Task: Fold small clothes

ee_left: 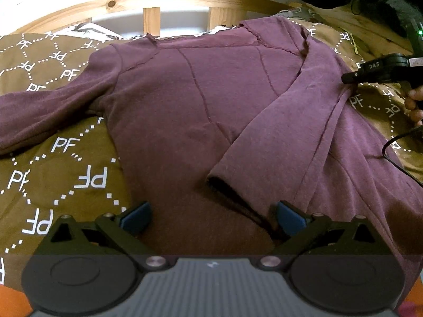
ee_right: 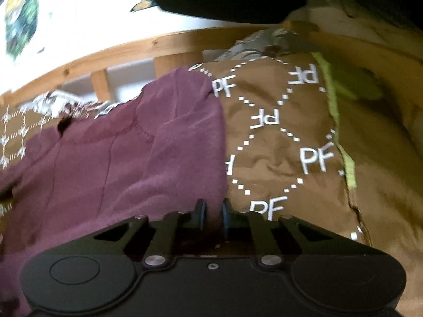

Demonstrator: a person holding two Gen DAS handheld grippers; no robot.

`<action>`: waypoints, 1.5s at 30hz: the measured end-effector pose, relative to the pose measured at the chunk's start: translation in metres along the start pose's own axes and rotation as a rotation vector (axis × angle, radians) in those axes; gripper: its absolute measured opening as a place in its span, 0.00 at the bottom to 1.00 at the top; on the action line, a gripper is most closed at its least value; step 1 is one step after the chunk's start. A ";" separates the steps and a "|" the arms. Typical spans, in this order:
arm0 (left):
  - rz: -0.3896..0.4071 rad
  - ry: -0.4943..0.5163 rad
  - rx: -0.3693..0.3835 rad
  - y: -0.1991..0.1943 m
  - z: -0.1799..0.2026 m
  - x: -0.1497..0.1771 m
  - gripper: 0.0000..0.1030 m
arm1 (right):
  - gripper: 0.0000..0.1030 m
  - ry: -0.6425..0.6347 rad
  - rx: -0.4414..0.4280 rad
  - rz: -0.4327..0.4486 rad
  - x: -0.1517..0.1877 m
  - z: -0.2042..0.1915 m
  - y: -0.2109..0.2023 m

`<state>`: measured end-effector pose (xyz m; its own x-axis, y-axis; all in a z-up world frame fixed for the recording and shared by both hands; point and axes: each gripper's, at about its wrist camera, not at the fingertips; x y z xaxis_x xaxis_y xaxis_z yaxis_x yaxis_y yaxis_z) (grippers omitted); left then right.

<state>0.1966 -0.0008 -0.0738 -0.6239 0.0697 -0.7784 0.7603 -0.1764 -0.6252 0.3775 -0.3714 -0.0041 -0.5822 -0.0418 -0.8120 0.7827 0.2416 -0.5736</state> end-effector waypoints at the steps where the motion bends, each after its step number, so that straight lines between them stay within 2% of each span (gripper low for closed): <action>1: 0.000 -0.002 0.002 0.000 -0.001 0.000 0.99 | 0.12 0.002 0.003 -0.017 0.000 0.001 0.001; 3: 0.003 -0.005 0.004 -0.002 -0.001 0.000 0.99 | 0.15 -0.061 0.008 -0.059 -0.001 -0.004 0.005; 4: 0.006 -0.008 0.008 -0.004 -0.001 -0.001 0.99 | 0.23 -0.084 0.013 -0.062 -0.004 -0.006 0.004; 7: 0.042 -0.042 0.032 -0.016 -0.008 -0.002 0.99 | 0.40 -0.129 0.013 -0.010 -0.021 -0.014 -0.002; 10: 0.119 -0.059 0.033 -0.028 -0.016 -0.009 0.99 | 0.56 -0.186 0.013 0.044 -0.042 -0.025 -0.002; 11: 0.145 -0.064 0.035 -0.031 -0.018 -0.013 0.99 | 0.57 -0.210 0.012 0.065 -0.050 -0.030 0.001; 14: 0.209 -0.056 0.024 -0.032 -0.019 -0.028 0.99 | 0.53 -0.270 0.020 0.083 -0.070 -0.041 0.022; 15: 0.220 -0.049 0.009 -0.029 -0.018 -0.033 0.99 | 0.39 -0.300 0.029 0.069 -0.076 -0.045 0.034; 16: 0.227 -0.046 -0.029 -0.023 -0.015 -0.038 0.99 | 0.15 -0.339 0.044 0.046 -0.079 -0.049 0.048; 17: 0.225 -0.046 -0.070 -0.018 -0.013 -0.043 0.99 | 0.06 -0.362 0.065 0.026 -0.082 -0.051 0.060; 20: 0.186 -0.038 -0.144 0.002 -0.004 -0.046 0.94 | 0.00 -0.335 0.114 -0.032 -0.088 -0.052 0.086; 25: 0.081 0.027 -0.197 0.023 0.003 -0.026 0.94 | 0.00 -0.225 0.148 -0.003 -0.110 -0.044 0.103; 30: 0.074 -0.012 -0.202 0.017 -0.001 -0.015 0.95 | 0.00 -0.209 0.151 0.015 -0.114 -0.044 0.105; 32: 0.066 -0.044 -0.188 0.017 -0.007 -0.015 0.96 | 0.02 -0.192 0.128 0.034 -0.110 -0.047 0.089; 35: 0.057 -0.078 -0.173 0.017 -0.013 -0.014 0.97 | 0.10 -0.270 0.094 0.050 -0.088 -0.060 0.059; 37: 0.052 -0.083 -0.172 0.018 -0.014 -0.015 0.97 | 0.13 -0.326 0.081 0.018 -0.071 -0.069 0.056; 39: 0.051 -0.071 -0.178 0.016 -0.012 -0.015 0.97 | 0.13 -0.357 0.104 -0.010 -0.059 -0.076 0.065; 42: 0.037 -0.069 -0.180 0.014 -0.012 -0.016 0.97 | 0.13 -0.284 0.137 -0.004 -0.052 -0.073 0.087; 45: 0.007 -0.126 -0.179 0.010 -0.019 -0.019 0.97 | 0.14 -0.180 0.126 0.036 -0.054 -0.065 0.090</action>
<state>0.2198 0.0145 -0.0666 -0.6273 -0.0558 -0.7767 0.7779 0.0019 -0.6284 0.4655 -0.2846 -0.0051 -0.5134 -0.2107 -0.8319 0.8303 0.1231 -0.5436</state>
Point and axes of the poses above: each gripper's, at about its wrist camera, not at the fingertips, and y roughly the way its jaws point, z to its right, x to its underside, and after that the axes turned 7 degrees about z, right-handed
